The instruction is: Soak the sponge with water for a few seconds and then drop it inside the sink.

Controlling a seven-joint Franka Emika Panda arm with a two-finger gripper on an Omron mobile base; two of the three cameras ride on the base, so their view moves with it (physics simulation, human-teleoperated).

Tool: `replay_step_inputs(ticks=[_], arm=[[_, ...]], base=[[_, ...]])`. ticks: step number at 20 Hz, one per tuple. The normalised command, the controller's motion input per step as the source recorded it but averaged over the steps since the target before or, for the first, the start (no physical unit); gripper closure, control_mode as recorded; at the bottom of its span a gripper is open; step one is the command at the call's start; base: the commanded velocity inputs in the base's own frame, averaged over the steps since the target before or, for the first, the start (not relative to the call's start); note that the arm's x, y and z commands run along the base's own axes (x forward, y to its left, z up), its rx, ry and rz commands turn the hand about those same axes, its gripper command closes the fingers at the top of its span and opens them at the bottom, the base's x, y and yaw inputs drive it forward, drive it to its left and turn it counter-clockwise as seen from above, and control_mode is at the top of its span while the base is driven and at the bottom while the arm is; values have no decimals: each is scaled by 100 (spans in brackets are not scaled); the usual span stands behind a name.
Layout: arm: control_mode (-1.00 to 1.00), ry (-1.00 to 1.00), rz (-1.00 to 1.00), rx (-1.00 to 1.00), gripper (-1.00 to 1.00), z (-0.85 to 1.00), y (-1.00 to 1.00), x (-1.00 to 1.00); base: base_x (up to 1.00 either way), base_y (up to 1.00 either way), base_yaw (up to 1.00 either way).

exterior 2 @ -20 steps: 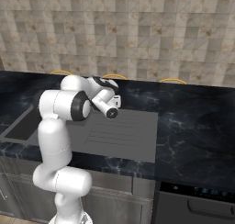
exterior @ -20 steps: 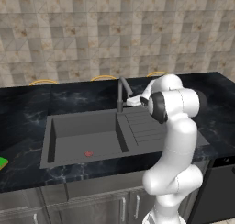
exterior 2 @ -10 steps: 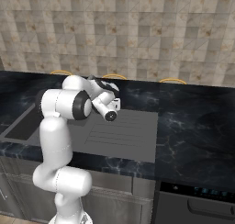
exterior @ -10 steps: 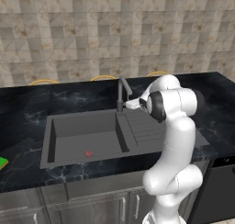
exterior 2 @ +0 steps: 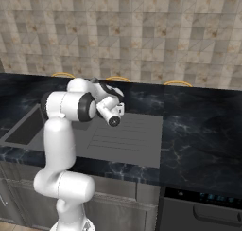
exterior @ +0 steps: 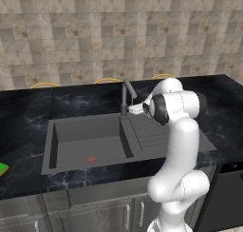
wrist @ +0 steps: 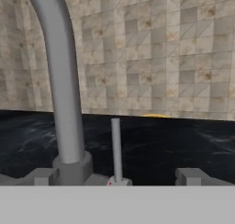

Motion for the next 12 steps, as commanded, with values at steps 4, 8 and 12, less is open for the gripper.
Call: replay_step_inputs(ticks=[4,8,12], arm=[[-100,0,0,0,-100,0,0,23],[-100,0,0,0,-100,0,0,26],[-100,0,0,0,-100,-6,0,27]], base=[[0,0,0],[0,0,0],[0,0,0]])
